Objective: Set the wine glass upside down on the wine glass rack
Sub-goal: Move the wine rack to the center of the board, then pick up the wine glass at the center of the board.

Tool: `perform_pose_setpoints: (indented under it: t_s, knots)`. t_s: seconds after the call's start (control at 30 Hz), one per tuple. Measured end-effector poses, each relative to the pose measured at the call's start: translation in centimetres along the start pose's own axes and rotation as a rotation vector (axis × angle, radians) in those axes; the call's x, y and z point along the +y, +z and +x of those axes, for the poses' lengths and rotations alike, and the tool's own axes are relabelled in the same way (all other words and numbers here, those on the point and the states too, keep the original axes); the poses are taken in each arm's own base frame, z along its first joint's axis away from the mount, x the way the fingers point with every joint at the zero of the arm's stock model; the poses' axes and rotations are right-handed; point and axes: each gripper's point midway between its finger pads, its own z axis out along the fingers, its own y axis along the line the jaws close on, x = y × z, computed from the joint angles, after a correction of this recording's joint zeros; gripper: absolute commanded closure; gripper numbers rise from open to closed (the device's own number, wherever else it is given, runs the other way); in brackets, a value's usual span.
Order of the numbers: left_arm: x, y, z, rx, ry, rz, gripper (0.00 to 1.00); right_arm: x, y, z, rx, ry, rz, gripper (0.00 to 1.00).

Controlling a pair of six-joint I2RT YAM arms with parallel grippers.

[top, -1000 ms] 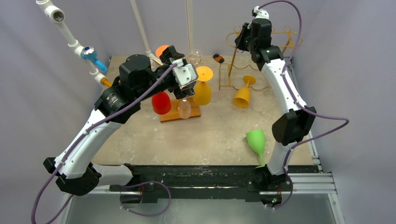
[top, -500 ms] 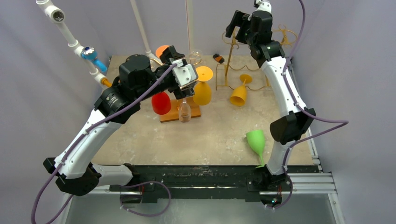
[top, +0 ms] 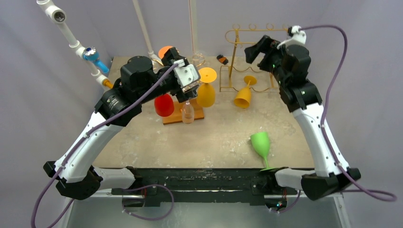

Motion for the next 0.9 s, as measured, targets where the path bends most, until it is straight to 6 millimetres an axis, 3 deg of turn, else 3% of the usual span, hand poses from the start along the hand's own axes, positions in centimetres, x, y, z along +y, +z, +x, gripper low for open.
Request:
perform_pose_setpoints:
  t_s: [0.13,0.2,0.5,0.6,0.9]
  knots:
    - [0.1,-0.2,-0.1,0.005,-0.025,-0.007,0.00,-1.7,-3.2,4.5,0.039,0.074,-0.023,0.01]
    - [0.2,-0.4,-0.1,0.009,-0.027,-0.010,0.00,-3.2,-4.1,8.1,0.107,0.073,-0.013,0.01]
    - [-0.1,-0.8,0.3,0.031,-0.045,-0.005,0.00,-10.1,-2.2,20.6,0.389,0.050,0.209,0.01]
    - [-0.1,-0.9,0.4,0.035,-0.045,-0.002,0.00,-11.4,-1.2,22.5,0.417,0.046,0.251,0.01]
    - [-0.2,-0.9,0.5,0.037,-0.046,0.000,0.01,-14.4,4.2,27.2,0.427,0.054,0.335,0.01]
